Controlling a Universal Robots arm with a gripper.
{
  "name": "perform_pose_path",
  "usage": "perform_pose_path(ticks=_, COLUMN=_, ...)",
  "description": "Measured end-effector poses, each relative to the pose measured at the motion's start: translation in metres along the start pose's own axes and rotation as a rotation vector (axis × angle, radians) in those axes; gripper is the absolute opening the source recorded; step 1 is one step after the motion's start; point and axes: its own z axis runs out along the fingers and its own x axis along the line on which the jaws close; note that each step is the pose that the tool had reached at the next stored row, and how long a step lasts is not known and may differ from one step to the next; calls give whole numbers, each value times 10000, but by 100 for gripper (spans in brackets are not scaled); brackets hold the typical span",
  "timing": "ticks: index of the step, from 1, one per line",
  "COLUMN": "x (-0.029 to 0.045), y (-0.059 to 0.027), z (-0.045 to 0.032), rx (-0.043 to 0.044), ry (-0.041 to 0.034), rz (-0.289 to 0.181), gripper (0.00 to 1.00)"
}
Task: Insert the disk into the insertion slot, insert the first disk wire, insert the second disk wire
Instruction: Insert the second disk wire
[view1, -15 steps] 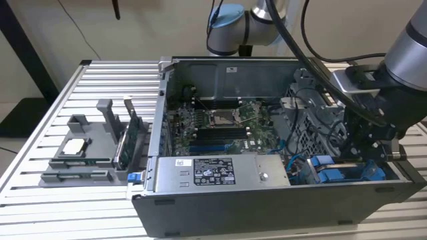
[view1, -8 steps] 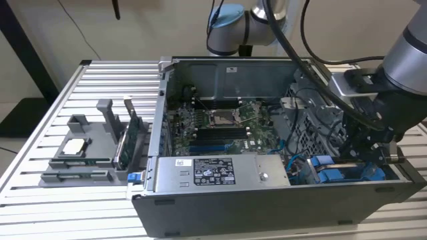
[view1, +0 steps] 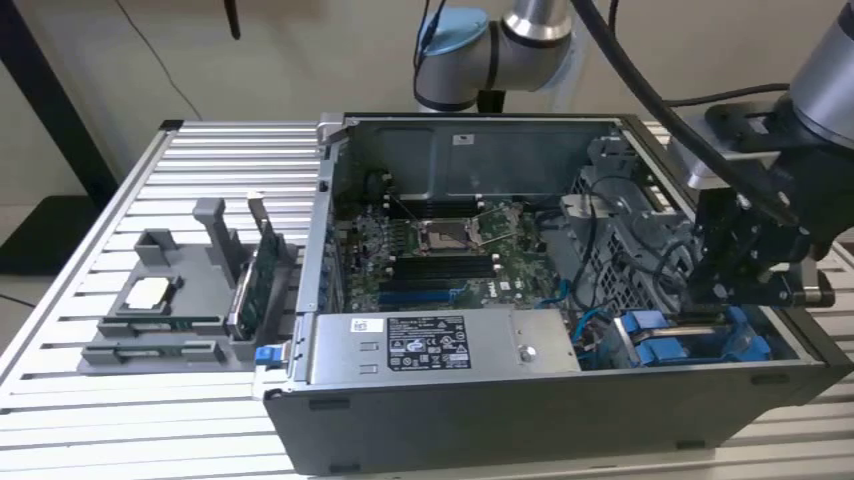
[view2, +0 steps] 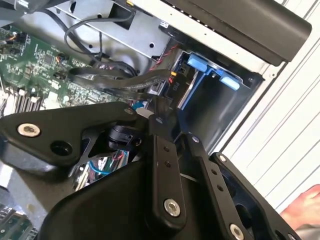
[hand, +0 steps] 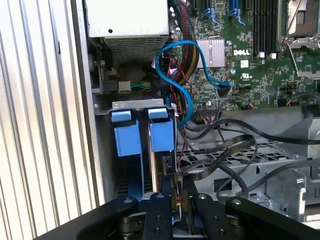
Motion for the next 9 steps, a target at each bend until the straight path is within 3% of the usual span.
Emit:
perform_pose_path(ticks=5, x=-18, y=-5, z=-142, rx=0, ry=8, rz=0, gripper=24)
perform_pose_path(ticks=9, x=-26, y=-6, z=-202, rx=-1, ry=71, rz=-5, gripper=24)
